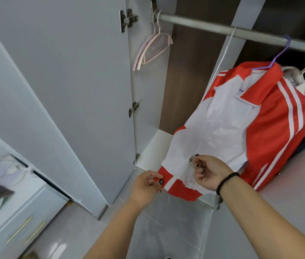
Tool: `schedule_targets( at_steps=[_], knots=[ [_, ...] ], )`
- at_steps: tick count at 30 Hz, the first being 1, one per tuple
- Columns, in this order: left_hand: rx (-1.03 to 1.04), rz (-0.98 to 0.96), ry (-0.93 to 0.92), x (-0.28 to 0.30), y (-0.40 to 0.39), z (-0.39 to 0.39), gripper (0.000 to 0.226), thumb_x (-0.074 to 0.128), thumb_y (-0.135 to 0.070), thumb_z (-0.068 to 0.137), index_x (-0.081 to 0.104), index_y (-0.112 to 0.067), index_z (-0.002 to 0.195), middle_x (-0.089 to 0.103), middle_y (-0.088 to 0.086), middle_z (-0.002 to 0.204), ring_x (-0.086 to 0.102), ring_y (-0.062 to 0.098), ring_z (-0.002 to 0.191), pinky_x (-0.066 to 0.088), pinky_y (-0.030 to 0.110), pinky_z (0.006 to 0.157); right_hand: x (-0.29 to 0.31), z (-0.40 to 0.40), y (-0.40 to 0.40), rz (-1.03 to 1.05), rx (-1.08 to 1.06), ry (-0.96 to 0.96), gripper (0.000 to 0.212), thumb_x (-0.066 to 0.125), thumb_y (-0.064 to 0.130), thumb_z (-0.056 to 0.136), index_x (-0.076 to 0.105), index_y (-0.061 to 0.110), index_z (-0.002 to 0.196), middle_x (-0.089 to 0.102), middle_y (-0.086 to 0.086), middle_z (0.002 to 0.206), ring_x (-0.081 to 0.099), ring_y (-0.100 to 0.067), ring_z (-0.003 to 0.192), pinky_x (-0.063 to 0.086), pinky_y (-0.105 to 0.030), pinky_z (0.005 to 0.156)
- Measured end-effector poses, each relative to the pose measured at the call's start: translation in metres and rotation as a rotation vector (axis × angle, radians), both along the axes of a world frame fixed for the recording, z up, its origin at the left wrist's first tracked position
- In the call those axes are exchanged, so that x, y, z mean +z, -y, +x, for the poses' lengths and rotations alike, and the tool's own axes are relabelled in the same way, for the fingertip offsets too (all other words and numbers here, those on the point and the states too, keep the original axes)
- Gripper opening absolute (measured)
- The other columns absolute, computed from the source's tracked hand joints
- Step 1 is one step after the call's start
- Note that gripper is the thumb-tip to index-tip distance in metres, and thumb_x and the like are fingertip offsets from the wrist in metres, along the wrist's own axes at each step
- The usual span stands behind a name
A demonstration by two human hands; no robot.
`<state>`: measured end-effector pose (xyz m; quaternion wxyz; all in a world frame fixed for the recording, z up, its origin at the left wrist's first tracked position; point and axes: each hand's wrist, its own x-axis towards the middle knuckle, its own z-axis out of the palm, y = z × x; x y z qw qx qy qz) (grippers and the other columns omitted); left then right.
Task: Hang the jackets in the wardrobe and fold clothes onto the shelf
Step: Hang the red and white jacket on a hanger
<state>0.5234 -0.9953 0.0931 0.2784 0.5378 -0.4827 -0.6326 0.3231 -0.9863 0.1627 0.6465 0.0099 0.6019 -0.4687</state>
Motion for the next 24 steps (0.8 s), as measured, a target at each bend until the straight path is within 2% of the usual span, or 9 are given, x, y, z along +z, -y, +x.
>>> schedule_targets(
  at_steps=[3, 8, 10, 14, 16, 18, 19, 22, 24],
  knots=[
    [-0.005, -0.017, 0.032, -0.001, 0.003, -0.001, 0.030, 0.050, 0.015, 0.090, 0.065, -0.010, 0.088, 0.065, 0.014, 0.077, 0.067, 0.026, 0.079, 0.056, 0.020, 0.065, 0.009, -0.026, 0.013, -0.032, -0.032, -0.022, 0.023, 0.049, 0.009, 0.092, 0.056, 0.011, 0.070, 0.042, 0.004, 0.056, 0.028, -0.006, 0.041, 0.021, -0.015, 0.034],
    [0.034, 0.010, 0.100, -0.012, 0.001, 0.002, 0.033, 0.048, 0.018, 0.088, 0.066, -0.010, 0.086, 0.070, 0.013, 0.084, 0.070, 0.019, 0.077, 0.056, 0.019, 0.062, 0.026, -0.061, 0.027, -0.087, -0.014, -0.092, 0.017, 0.051, 0.011, 0.091, 0.055, 0.013, 0.075, 0.046, 0.006, 0.051, 0.031, -0.006, 0.037, 0.023, -0.014, 0.033],
    [0.087, 0.006, 0.165, -0.017, 0.001, 0.001, 0.034, 0.048, 0.018, 0.087, 0.068, -0.010, 0.085, 0.070, 0.007, 0.085, 0.069, 0.019, 0.077, 0.053, 0.017, 0.060, 0.028, -0.062, 0.027, -0.103, 0.062, -0.122, 0.016, 0.054, 0.013, 0.091, 0.057, 0.013, 0.075, 0.046, 0.005, 0.053, 0.034, -0.006, 0.039, 0.027, -0.015, 0.033],
    [0.121, -0.189, 0.381, -0.014, 0.011, -0.016, 0.038, 0.048, 0.013, 0.086, 0.069, -0.019, 0.084, 0.065, -0.013, 0.084, 0.062, 0.014, 0.085, 0.042, 0.003, 0.064, 0.034, -0.063, 0.028, -0.134, 0.234, -0.143, 0.024, 0.055, 0.017, 0.093, 0.059, 0.009, 0.071, 0.047, 0.001, 0.060, 0.038, -0.006, 0.042, 0.031, -0.015, 0.033],
    [0.089, -0.267, 0.390, -0.004, 0.017, -0.033, 0.033, 0.055, 0.006, 0.086, 0.068, -0.023, 0.094, 0.061, -0.013, 0.096, 0.057, 0.012, 0.097, 0.039, 0.001, 0.074, 0.041, -0.068, 0.030, -0.146, 0.319, -0.188, 0.027, 0.054, 0.017, 0.094, 0.061, 0.009, 0.070, 0.049, 0.001, 0.059, 0.039, -0.006, 0.043, 0.033, -0.015, 0.034],
    [0.047, -0.365, 0.406, 0.007, 0.023, -0.054, 0.032, 0.065, -0.004, 0.085, 0.065, -0.023, 0.112, 0.050, -0.008, 0.116, 0.048, 0.012, 0.113, 0.040, 0.014, 0.094, 0.047, -0.071, 0.031, -0.154, 0.392, -0.247, 0.030, 0.053, 0.018, 0.095, 0.062, 0.009, 0.068, 0.049, 0.002, 0.058, 0.040, -0.005, 0.043, 0.034, -0.014, 0.036],
    [0.019, -0.423, 0.381, 0.013, 0.025, -0.065, 0.034, 0.069, -0.010, 0.084, 0.063, -0.025, 0.114, 0.048, -0.009, 0.119, 0.046, 0.009, 0.114, 0.040, 0.017, 0.098, 0.049, -0.072, 0.032, -0.157, 0.422, -0.273, 0.031, 0.054, 0.019, 0.095, 0.063, 0.009, 0.068, 0.050, 0.002, 0.057, 0.040, -0.005, 0.043, 0.034, -0.014, 0.037],
    [-0.084, -0.600, 0.289, 0.035, 0.030, -0.101, 0.030, 0.075, -0.025, 0.082, 0.058, -0.041, 0.100, 0.056, -0.027, 0.101, 0.054, -0.002, 0.096, 0.037, 0.002, 0.082, 0.050, -0.075, 0.033, -0.157, 0.471, -0.298, 0.032, 0.054, 0.021, 0.095, 0.063, 0.009, 0.066, 0.050, 0.002, 0.056, 0.041, -0.004, 0.042, 0.035, -0.014, 0.038],
    [-0.111, -0.668, 0.317, 0.040, 0.037, -0.118, 0.022, 0.074, -0.031, 0.083, 0.056, -0.042, 0.083, 0.062, -0.024, 0.080, 0.060, 0.001, 0.081, 0.042, 0.006, 0.068, 0.050, -0.078, 0.034, -0.157, 0.479, -0.288, 0.033, 0.054, 0.020, 0.095, 0.063, 0.010, 0.065, 0.050, 0.003, 0.055, 0.041, -0.004, 0.042, 0.035, -0.014, 0.038]
  ],
)
